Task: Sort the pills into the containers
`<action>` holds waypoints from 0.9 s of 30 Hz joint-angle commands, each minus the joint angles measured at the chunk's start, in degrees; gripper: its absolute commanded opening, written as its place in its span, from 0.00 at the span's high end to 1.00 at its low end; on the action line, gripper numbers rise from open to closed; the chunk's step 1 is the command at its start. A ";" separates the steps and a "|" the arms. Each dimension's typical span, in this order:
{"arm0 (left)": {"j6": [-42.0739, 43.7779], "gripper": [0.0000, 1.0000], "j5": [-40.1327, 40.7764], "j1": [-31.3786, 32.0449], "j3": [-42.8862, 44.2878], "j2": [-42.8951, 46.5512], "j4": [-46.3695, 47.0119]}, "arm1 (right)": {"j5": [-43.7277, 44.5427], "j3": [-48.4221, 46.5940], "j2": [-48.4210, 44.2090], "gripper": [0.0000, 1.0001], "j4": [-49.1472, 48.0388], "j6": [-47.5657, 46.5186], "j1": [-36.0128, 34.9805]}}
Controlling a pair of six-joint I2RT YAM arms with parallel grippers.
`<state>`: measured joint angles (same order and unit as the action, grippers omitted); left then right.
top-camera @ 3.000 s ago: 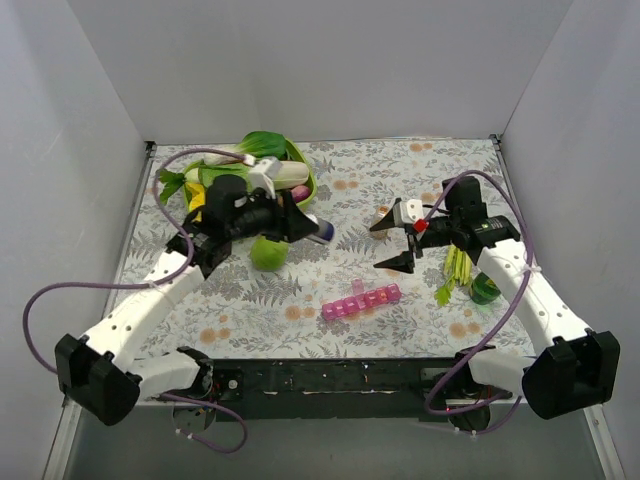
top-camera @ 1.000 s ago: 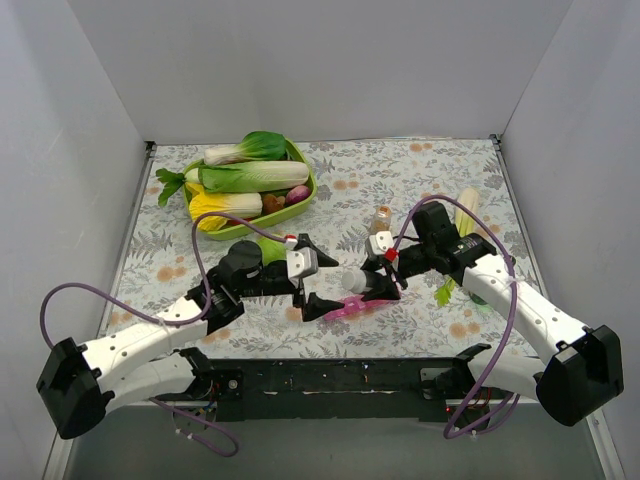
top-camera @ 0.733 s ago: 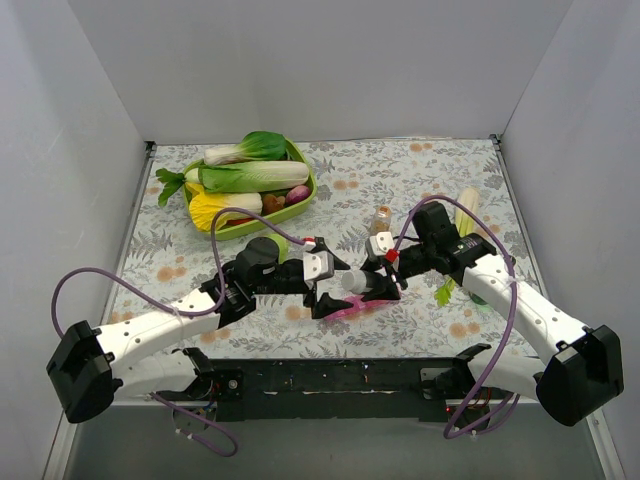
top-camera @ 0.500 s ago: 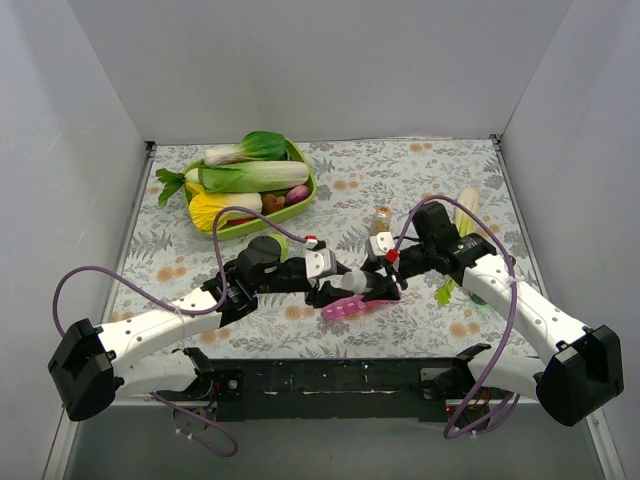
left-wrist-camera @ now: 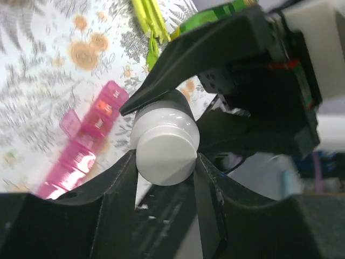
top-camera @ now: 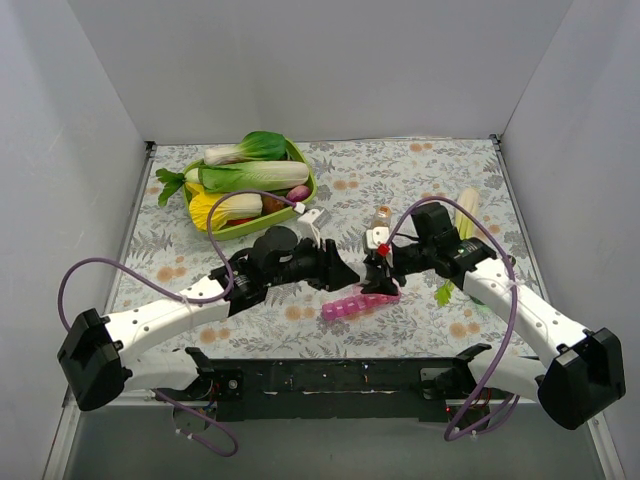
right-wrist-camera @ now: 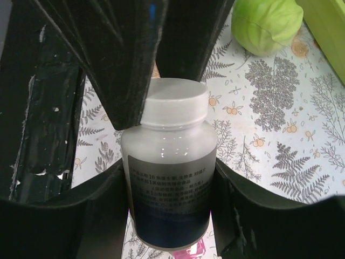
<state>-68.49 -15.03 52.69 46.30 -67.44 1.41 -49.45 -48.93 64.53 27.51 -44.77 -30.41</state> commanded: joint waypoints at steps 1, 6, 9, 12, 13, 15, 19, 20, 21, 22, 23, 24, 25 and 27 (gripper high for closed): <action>-36.67 1.00 11.87 0.05 6.06 -0.58 -16.06 | 5.24 0.76 -1.16 0.99 -5.71 5.13 -0.26; -54.79 1.00 5.81 0.14 9.33 -4.54 -19.69 | 6.30 0.68 -0.20 0.99 -6.76 6.45 -0.26; -55.26 1.00 5.36 0.05 10.91 -5.60 -20.04 | 6.65 0.76 -0.46 0.99 -6.85 6.63 -0.17; -52.11 0.99 5.97 0.05 12.23 -5.60 -21.01 | 6.13 1.29 -0.72 0.99 -7.11 6.63 -0.08; -50.18 0.93 5.89 0.05 12.23 -5.51 -21.01 | 5.95 1.29 -0.72 0.99 -7.12 6.72 0.00; -47.89 0.54 4.83 0.05 11.36 -4.55 -19.09 | 5.51 1.03 -0.55 0.99 -7.03 6.63 0.18; -40.60 0.02 0.71 -0.13 7.76 -1.30 -13.55 | 4.19 0.76 -0.46 0.99 -6.59 6.54 0.44; -36.93 0.02 -0.52 -0.30 7.14 0.28 -12.67 | 3.84 0.68 -0.55 0.99 -6.41 6.37 0.53; -35.15 0.02 -1.40 -0.65 5.83 1.07 -12.49 | 3.14 0.67 -0.64 0.99 -6.33 6.19 0.71; -33.05 0.02 -2.71 -1.00 5.12 1.87 -11.87 | 2.70 0.76 -0.72 0.99 -6.06 6.02 0.79; -26.76 0.02 -3.77 -1.53 4.42 2.83 -11.78 | 2.26 0.68 -0.99 0.99 -5.89 5.75 0.88; -22.52 0.02 -7.26 -1.79 3.45 4.58 -11.87 | 0.95 0.76 -1.07 0.99 -5.45 5.40 1.14; -16.74 0.02 -8.78 -1.88 2.83 5.73 -12.04 | 0.07 0.68 -1.42 0.99 -4.40 4.18 1.41; 0.13 0.02 -15.68 -1.89 1.52 8.80 -14.75 | -3.26 0.50 -1.69 0.99 -2.91 2.42 1.85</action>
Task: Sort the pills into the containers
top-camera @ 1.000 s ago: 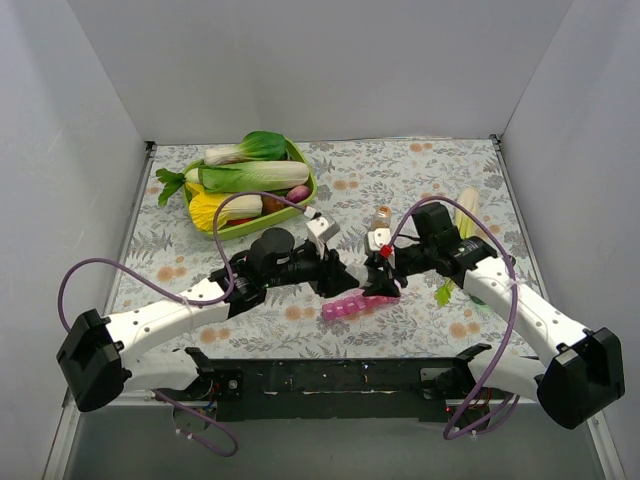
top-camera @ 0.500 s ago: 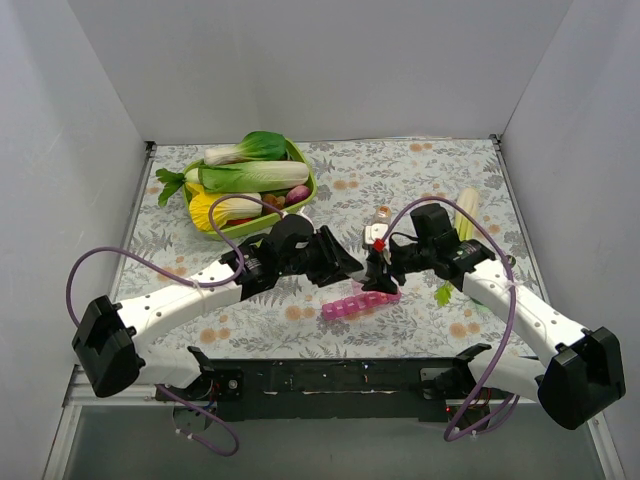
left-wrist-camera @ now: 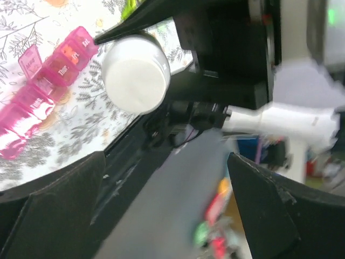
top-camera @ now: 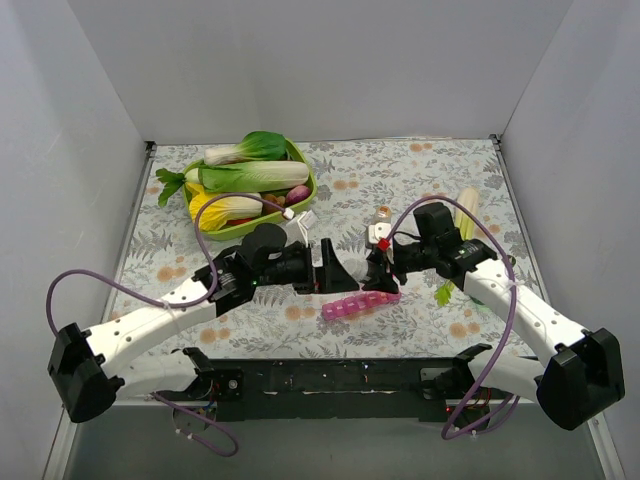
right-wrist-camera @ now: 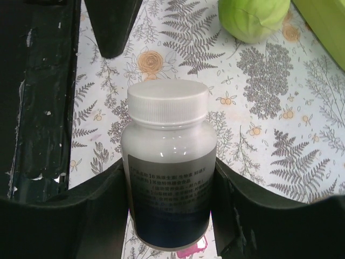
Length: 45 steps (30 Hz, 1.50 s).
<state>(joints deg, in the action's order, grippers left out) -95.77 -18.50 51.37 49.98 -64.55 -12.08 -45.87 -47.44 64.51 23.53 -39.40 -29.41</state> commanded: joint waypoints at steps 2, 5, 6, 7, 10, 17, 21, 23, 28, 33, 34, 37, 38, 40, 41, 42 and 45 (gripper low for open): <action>37.19 0.02 -15.86 -0.40 -4.35 8.55 -2.07 | -9.23 -1.25 -1.76 0.99 4.05 -7.00 0.93; 55.99 0.02 -13.23 0.74 -10.93 16.02 1.07 | -12.84 -1.43 -1.49 0.99 6.26 -10.42 0.93; 62.56 0.02 -11.92 0.92 -12.69 17.69 6.05 | -13.63 -1.43 -1.41 0.99 6.53 -10.87 0.84; 65.42 0.02 -9.65 0.92 -15.06 19.80 8.62 | -13.72 -1.51 -1.32 0.99 6.79 -11.14 0.93; 71.57 0.02 -6.90 0.92 -15.26 18.86 16.37 | -13.99 -1.16 -1.40 0.99 7.23 -12.28 0.93; 73.89 0.02 -9.54 1.53 -9.02 7.08 20.42 | -13.99 -0.90 -1.14 0.99 7.06 -12.55 0.93; 73.27 0.11 -8.66 1.97 -6.92 3.39 20.95 | -13.90 -0.72 -1.32 0.99 7.06 -12.63 0.93; 72.92 0.15 -8.83 2.15 -6.47 2.94 20.69 | -13.90 -0.37 -1.32 0.99 6.88 -12.63 0.93; 70.55 0.26 -9.62 2.59 -5.94 1.45 21.39 | -13.99 -0.55 -0.97 0.99 6.79 -12.37 0.93; 69.14 0.37 -9.18 2.94 -5.68 0.22 21.57 | -13.90 -0.72 -0.88 0.99 6.71 -12.20 0.93; 68.96 0.39 -9.10 3.12 -5.77 0.04 21.57 | -13.90 -0.64 -0.79 0.99 6.79 -12.19 0.93; 68.78 0.42 -8.75 3.29 -5.59 -0.22 21.39 | -13.81 -0.72 -0.79 0.99 6.79 -12.11 0.93; 68.52 0.44 -8.66 3.29 -5.59 -0.39 21.39 | -13.81 -0.64 -0.88 0.99 6.71 -12.02 0.93; 68.00 0.52 -8.74 3.29 -5.15 -0.66 21.39 | -13.81 -0.55 -0.79 0.99 6.71 -12.02 0.93; 67.12 0.59 -8.57 3.29 -4.98 -0.83 21.39 | -13.72 -0.46 -0.79 0.99 6.62 -11.93 0.93; 66.33 0.73 -8.31 3.21 -4.63 -1.10 21.39 | -13.64 -0.55 -0.70 0.99 6.53 -11.93 0.93; 61.08 1.00 -6.91 3.21 -3.84 -1.10 20.70 | -12.85 -0.46 -0.79 0.99 6.35 -11.58 0.93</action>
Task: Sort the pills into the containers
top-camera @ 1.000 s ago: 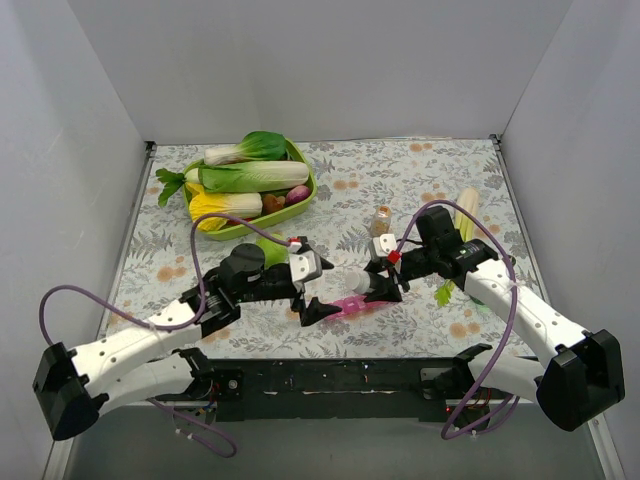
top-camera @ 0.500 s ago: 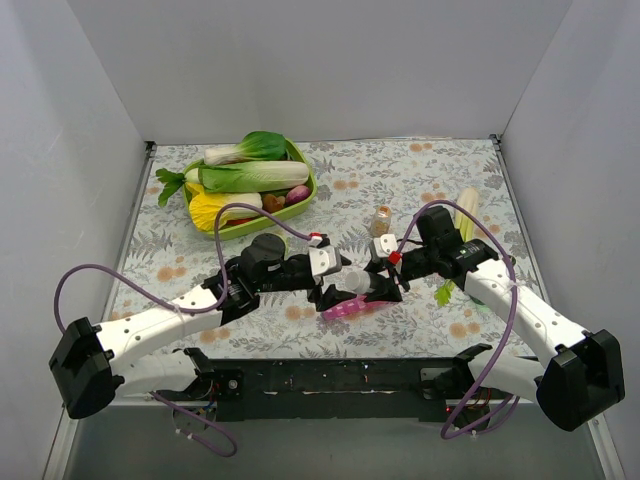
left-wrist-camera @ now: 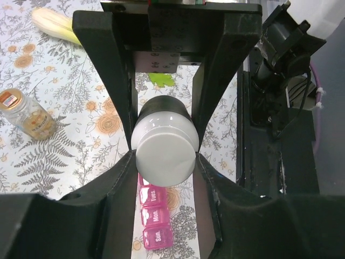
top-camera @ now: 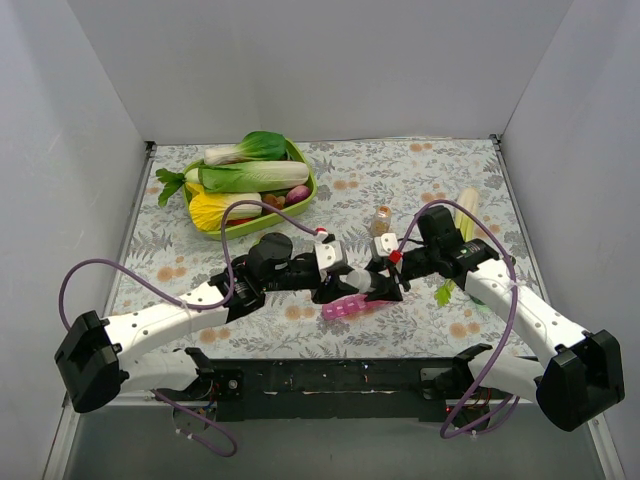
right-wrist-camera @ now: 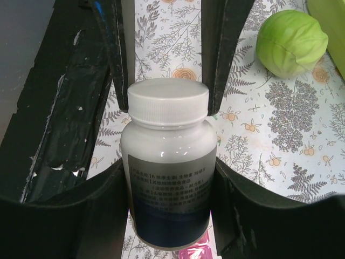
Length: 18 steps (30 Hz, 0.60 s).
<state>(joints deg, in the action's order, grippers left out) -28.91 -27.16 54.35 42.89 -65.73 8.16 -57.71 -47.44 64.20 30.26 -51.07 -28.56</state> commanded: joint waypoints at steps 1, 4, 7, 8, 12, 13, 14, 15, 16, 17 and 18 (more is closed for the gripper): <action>-8.16 1.00 2.63 0.32 4.03 0.34 0.10 | -0.74 -0.46 -0.57 0.99 -0.38 0.35 0.08; -22.46 1.00 8.50 0.32 6.92 0.52 -4.19 | 1.81 -0.11 -1.01 0.99 -2.22 2.37 0.25; -43.38 1.00 14.57 0.23 9.83 0.69 -10.95 | 4.10 0.15 -1.10 0.99 -4.24 4.92 0.43; -48.13 1.00 14.76 0.15 10.01 0.70 -13.15 | 4.97 0.24 -1.19 0.99 -4.77 5.80 0.61; -74.41 1.00 14.50 0.14 11.33 0.52 -18.34 | 6.64 0.24 -0.84 0.99 -6.35 7.47 0.87; -81.50 1.00 14.24 0.23 12.20 0.00 -20.36 | 6.91 0.24 -0.75 0.99 -6.53 7.74 0.96; -83.14 1.00 13.19 0.15 14.04 -1.31 -22.47 | 7.09 0.24 -0.66 0.99 -6.70 8.09 0.87; -84.37 1.00 12.75 0.14 14.93 -1.93 -23.36 | 7.35 0.24 -0.57 0.99 -6.79 8.18 0.87; -86.91 1.00 12.83 0.23 15.72 -2.38 -24.06 | 7.53 0.24 -0.48 0.99 -6.97 8.44 0.96; -87.28 1.00 13.27 0.23 16.77 -2.90 -24.68 | 7.79 0.24 -0.48 0.99 -7.06 8.53 1.05; -87.63 1.00 13.27 0.23 17.39 -3.26 -24.69 | 7.97 0.24 -0.40 0.99 -7.14 8.62 0.96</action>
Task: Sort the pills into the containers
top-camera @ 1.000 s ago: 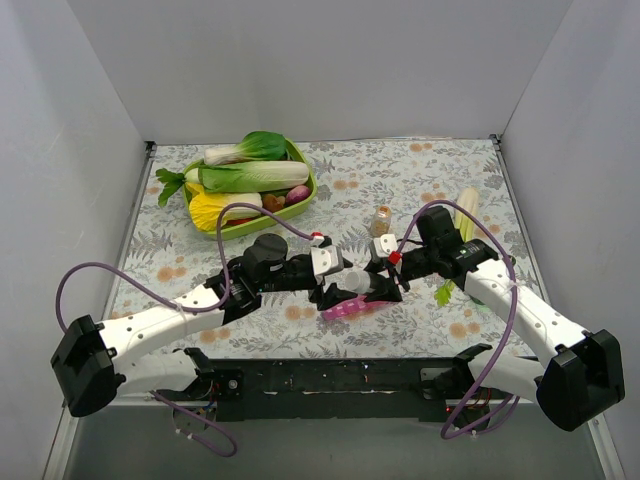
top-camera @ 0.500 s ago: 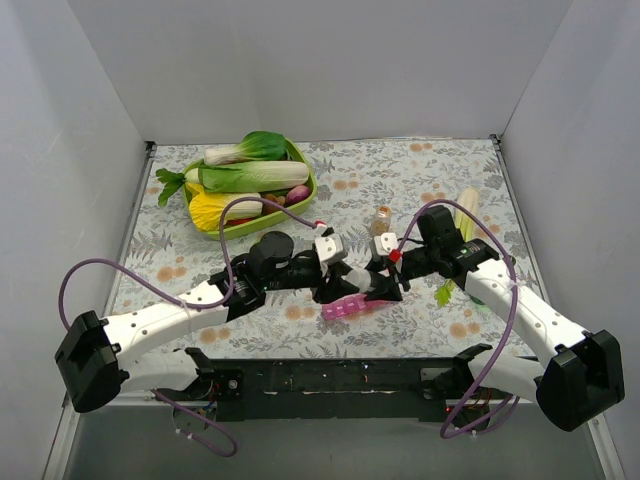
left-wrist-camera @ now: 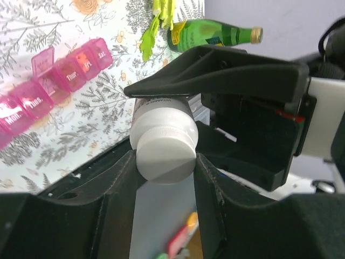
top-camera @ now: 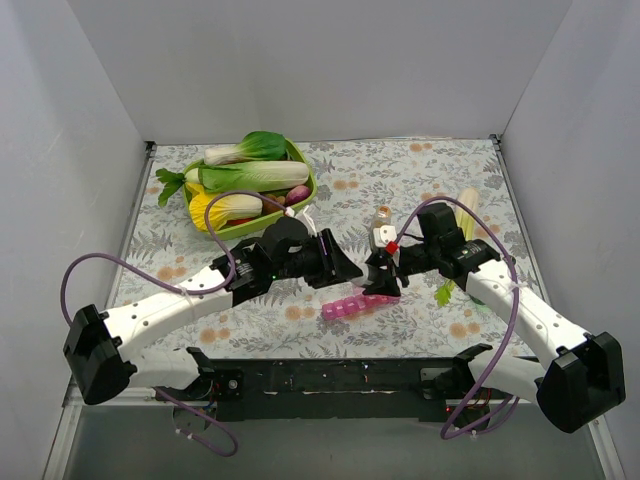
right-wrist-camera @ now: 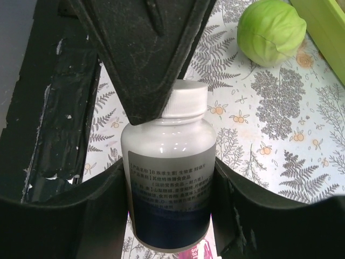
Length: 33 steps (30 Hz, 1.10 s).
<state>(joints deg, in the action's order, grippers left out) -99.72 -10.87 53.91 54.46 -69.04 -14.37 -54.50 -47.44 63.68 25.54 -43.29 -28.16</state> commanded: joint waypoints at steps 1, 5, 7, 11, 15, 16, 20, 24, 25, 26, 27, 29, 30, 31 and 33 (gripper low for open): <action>-16.99 1.00 -3.01 0.58 6.27 -0.13 -2.24 | 4.93 0.24 -0.05 0.99 -2.51 1.10 0.65; -16.21 1.00 -4.77 0.67 7.86 -1.45 -2.33 | 5.19 0.68 -0.40 0.99 -3.13 1.36 0.83; -15.33 0.87 -5.21 0.67 7.42 -1.28 -2.24 | 4.93 0.86 -0.40 0.99 -3.21 1.45 0.92; -11.29 0.26 -7.58 -0.12 4.88 0.74 0.56 | 4.05 0.95 -0.57 0.99 -3.22 1.45 1.09; -1.05 0.10 -9.87 -1.00 1.36 5.13 3.47 | 3.26 1.03 -1.01 0.99 -3.13 1.28 1.27; 1.70 0.04 -10.13 -1.09 0.14 6.10 3.47 | 3.09 0.95 -1.10 0.99 -3.13 1.19 1.27; 23.74 0.02 -13.20 -1.35 -0.75 11.98 -0.21 | 1.86 1.12 -1.54 0.99 -2.69 0.66 1.71; 48.79 0.02 -16.02 -1.26 -6.45 17.34 -0.67 | -0.34 1.21 -1.54 0.99 -1.90 -0.83 1.88; 52.66 0.02 -16.46 -1.18 -8.30 18.75 3.00 | -0.95 1.12 -1.45 0.99 -1.29 -1.53 1.88; 62.71 0.02 -16.90 -1.18 -13.27 20.50 5.82 | -1.92 1.04 -1.45 0.99 -0.93 -2.06 1.88; 66.46 0.02 -17.16 -1.09 -15.41 23.04 9.15 | -2.19 0.95 -1.28 0.99 -0.67 -2.32 1.88; 74.80 0.02 -15.42 -1.09 -18.67 23.86 18.74 | -2.71 0.86 -1.28 0.99 0.12 -3.20 1.88; 77.37 0.02 -15.14 -1.09 -18.77 21.60 20.33 | -2.80 0.86 -1.10 0.99 0.30 -3.47 1.88; 79.14 0.02 -14.36 -1.09 -17.90 19.92 21.04 | -2.98 0.95 -1.19 0.99 0.39 -3.82 1.97; 83.28 0.02 -13.65 -1.17 -14.58 15.97 20.61 | -3.24 1.12 -1.19 0.99 0.65 -4.08 1.88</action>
<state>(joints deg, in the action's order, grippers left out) -34.81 -25.96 52.88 36.01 -47.62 -1.98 -54.59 -46.17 63.44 25.19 -45.34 -26.57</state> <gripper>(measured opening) 0.981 0.599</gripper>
